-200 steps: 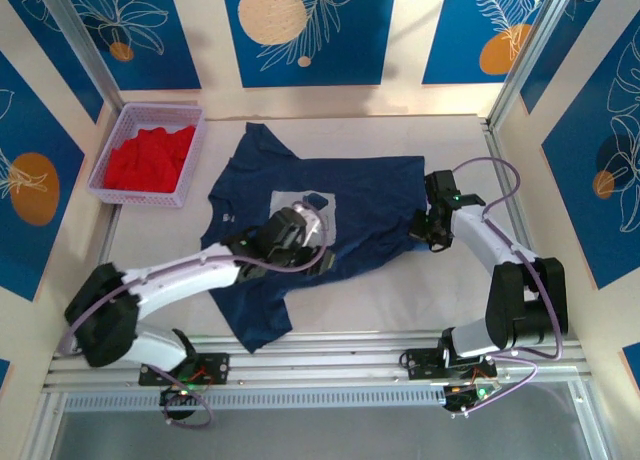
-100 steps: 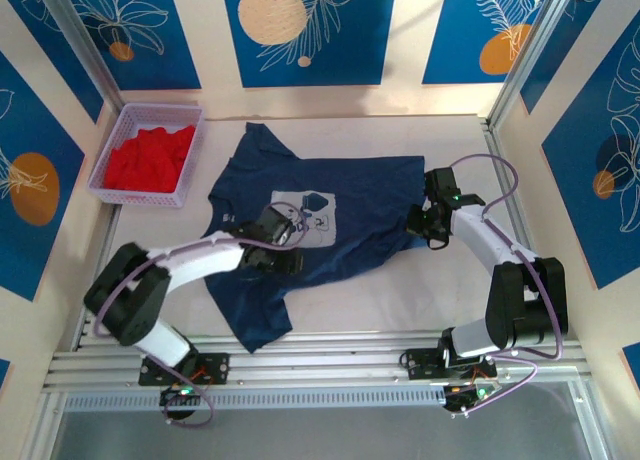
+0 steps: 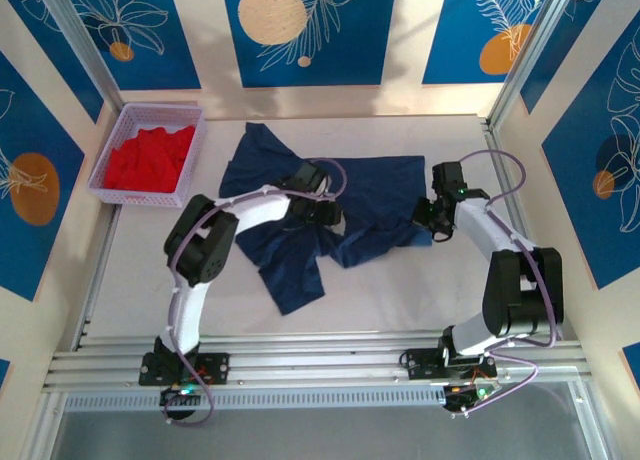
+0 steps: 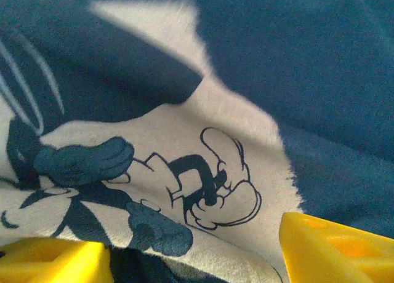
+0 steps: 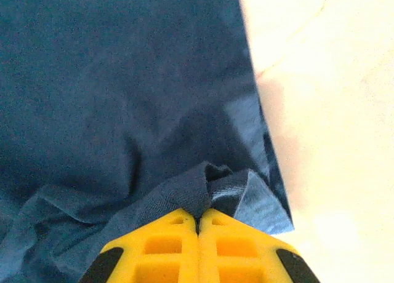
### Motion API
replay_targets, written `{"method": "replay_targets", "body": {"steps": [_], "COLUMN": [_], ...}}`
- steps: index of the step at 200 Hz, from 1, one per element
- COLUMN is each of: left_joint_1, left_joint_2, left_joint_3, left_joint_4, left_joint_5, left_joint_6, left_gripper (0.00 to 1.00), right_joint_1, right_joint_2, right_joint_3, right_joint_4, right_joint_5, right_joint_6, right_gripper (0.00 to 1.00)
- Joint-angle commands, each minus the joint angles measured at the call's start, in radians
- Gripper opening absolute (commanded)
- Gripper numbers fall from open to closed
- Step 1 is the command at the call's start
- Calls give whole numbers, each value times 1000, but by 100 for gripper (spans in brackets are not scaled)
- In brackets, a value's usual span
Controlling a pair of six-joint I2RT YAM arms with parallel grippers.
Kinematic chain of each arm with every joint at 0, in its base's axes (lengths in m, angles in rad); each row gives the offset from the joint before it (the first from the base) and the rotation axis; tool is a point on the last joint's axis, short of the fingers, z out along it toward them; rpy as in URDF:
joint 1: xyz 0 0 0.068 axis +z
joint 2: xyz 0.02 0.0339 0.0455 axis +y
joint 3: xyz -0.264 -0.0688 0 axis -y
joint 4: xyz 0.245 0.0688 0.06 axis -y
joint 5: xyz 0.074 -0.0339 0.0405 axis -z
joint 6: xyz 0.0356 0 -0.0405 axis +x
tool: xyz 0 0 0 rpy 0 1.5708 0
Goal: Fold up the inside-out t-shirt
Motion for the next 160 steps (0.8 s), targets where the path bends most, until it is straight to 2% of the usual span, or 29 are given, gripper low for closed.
{"method": "replay_targets", "body": {"steps": [1,21,47,70,93,112,130,160], "left_joint_1": [11,11,-21,-96,-187,-268,-332,-362], "left_joint_2": [47,-29,-283,-499,-626,-647,-606,-535], "left_joint_3": [121,80,-189,-433,-618,-674,-677,-649], "left_joint_4": [-101,-89,7,29,-36,-111,-159,-188], "left_joint_5": [24,24,10,-45,-129,-173,-221,-265], "left_joint_6": [65,71,66,69,24,-10,-9,15], "left_gripper": [67,67,69,69,67,66,66,65], "right_joint_1": [-19,-19,-17,-16,-16,-16,-17,-18], "right_joint_2": [23,19,7,-5,-10,-19,-21,-14], "right_joint_3": [68,76,46,20,13,10,9,7], "right_joint_4": [18,14,12,18,13,11,14,17], "right_joint_5": [22,7,4,-13,-24,-22,-17,-21], "right_joint_6": [-16,-15,-22,-22,-25,-30,-33,-33], "right_gripper": [0,0,0,0,0,0,0,0]}}
